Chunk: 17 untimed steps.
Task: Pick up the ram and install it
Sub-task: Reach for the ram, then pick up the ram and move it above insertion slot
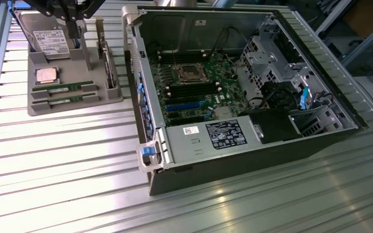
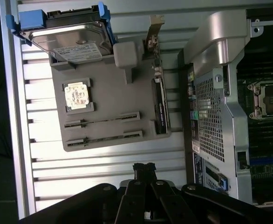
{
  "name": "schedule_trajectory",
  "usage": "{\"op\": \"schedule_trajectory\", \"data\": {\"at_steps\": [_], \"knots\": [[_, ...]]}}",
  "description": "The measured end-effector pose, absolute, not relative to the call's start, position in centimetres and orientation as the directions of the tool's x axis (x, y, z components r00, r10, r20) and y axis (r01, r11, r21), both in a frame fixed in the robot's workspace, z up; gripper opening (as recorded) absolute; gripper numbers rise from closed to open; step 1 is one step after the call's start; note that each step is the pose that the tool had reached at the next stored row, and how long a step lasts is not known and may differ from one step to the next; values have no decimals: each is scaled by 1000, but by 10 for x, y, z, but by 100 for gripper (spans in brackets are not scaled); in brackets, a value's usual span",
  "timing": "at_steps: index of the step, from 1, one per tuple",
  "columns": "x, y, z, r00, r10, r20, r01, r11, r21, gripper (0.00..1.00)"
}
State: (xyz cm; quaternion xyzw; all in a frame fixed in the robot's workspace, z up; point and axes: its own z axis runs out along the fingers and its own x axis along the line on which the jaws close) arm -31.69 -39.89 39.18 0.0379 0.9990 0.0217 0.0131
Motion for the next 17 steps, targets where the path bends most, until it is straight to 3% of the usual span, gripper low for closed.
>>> {"op": "schedule_trajectory", "data": {"at_steps": [17], "knots": [[-333,-399,392,-999,33,-24,32,999,44,11]]}}
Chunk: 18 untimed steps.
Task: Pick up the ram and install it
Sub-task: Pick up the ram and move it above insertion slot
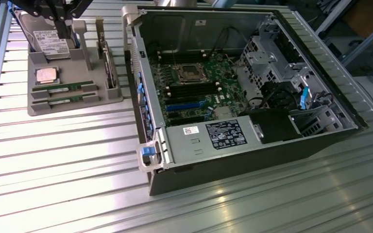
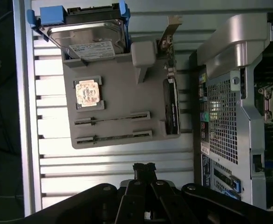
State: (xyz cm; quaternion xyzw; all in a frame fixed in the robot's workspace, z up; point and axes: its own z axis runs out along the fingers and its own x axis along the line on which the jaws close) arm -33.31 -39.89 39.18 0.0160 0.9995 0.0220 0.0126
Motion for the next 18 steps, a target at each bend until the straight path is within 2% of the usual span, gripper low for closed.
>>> {"op": "schedule_trajectory", "data": {"at_steps": [18], "knots": [[-333,-399,392,-929,-368,-24,-369,928,44,11]]}}
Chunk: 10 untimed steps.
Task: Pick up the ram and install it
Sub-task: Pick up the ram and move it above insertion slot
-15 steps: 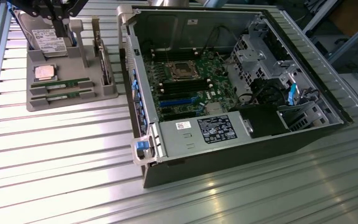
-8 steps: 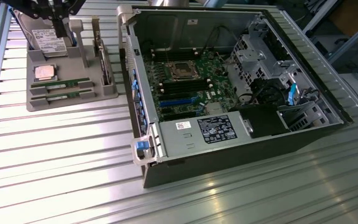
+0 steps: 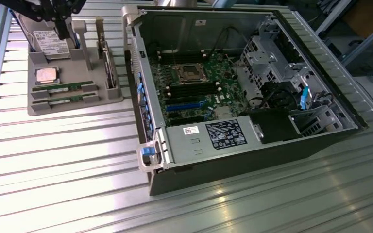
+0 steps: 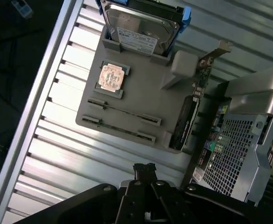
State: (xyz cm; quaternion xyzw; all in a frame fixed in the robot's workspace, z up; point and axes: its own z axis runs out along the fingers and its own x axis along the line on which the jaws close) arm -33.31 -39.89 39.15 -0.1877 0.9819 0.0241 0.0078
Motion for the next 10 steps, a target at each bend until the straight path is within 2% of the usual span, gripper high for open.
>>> {"op": "schedule_trajectory", "data": {"at_steps": [10], "knots": [[-333,-399,391,-839,-544,-25,-545,838,44,11]]}}
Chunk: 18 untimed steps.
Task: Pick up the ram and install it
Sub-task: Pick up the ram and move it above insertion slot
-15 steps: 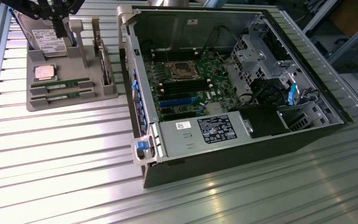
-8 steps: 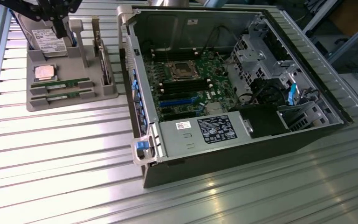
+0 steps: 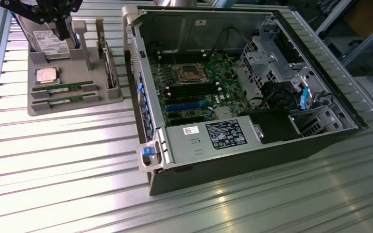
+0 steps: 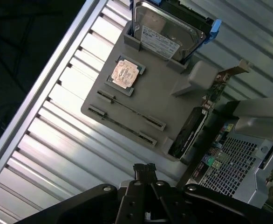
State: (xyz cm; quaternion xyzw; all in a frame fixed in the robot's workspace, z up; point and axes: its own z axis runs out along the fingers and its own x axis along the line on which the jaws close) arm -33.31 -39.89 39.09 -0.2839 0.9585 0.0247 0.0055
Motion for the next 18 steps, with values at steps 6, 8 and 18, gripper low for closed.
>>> {"op": "schedule_trajectory", "data": {"at_steps": [6,8,18], "knots": [[-333,-399,391,-804,-594,-24,-594,803,44,11],[-333,-399,391,-792,-611,-24,-611,790,44,11],[-333,-399,391,-728,-685,-24,-685,727,44,11]]}}
